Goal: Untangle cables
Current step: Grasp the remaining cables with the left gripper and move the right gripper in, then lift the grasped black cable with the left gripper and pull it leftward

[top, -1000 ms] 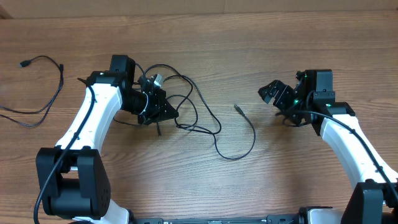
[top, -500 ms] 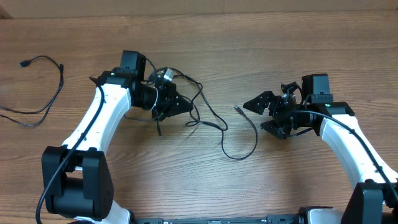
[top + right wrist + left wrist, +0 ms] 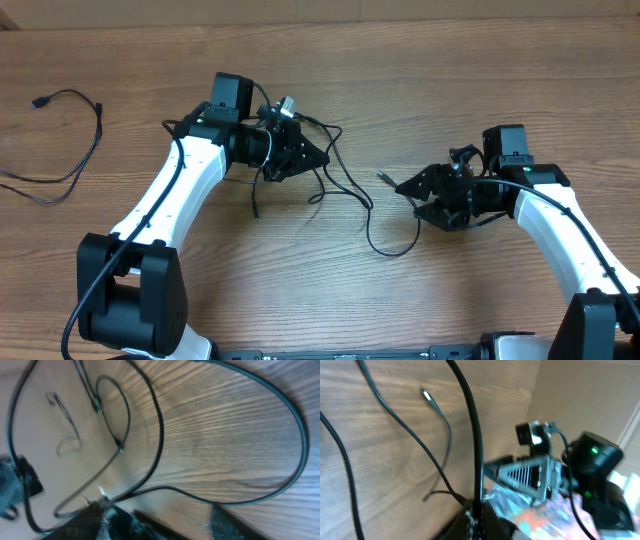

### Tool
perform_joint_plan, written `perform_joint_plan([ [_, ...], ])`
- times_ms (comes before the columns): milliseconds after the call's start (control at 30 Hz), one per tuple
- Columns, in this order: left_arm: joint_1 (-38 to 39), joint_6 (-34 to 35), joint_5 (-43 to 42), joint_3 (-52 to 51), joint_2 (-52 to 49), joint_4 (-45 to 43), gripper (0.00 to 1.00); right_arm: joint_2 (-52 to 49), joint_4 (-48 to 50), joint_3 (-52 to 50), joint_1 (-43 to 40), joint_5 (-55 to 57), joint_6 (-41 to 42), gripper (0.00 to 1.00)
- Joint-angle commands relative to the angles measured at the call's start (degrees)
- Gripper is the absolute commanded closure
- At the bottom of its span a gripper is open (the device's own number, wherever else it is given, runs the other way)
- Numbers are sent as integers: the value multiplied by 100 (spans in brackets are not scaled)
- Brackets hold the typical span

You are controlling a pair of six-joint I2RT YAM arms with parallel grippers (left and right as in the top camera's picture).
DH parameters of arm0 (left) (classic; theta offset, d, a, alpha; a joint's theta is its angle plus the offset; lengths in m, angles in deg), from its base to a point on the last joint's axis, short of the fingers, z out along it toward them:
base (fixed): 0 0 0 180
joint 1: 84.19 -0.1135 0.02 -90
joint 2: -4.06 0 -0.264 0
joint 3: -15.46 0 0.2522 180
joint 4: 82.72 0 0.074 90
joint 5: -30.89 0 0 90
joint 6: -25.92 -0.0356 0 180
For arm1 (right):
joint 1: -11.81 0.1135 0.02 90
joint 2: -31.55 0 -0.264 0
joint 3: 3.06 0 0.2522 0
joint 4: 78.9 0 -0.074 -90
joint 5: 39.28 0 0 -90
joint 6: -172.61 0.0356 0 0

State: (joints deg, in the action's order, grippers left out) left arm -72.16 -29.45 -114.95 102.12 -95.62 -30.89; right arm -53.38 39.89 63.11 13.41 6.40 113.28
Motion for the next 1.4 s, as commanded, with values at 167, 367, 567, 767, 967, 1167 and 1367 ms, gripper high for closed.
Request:
perform_joint_plan([
  [167,-264,105,-376,109,-28,-1257,96,2,-240,118,70,831,-116,56],
  [367,-708,1078,-2146,109,-28,-3316,96,2,94,111,70,1462,-59,63],
  [567,-938,2205,-2868,109,-28,-5681,96,2,942,-85,70,1926,-50,72],
  [767,-940,1390,-2944,109,-28,-7069,96,-2,1517,-216,70,2503,-52,77],
  [967,-1067,1241,-2387,109,-28,-6286,96,-2,1615,-216,70,3032,-55,78],
  [1167,-1545,1731,-1825,109,-28,-5521,96,-2,1519,-216,68,2857,-55,82],
  [1367,-2138,2828,-1821,109,-28,-4872,96,-2,1609,-214,70,1838,-52,44],
])
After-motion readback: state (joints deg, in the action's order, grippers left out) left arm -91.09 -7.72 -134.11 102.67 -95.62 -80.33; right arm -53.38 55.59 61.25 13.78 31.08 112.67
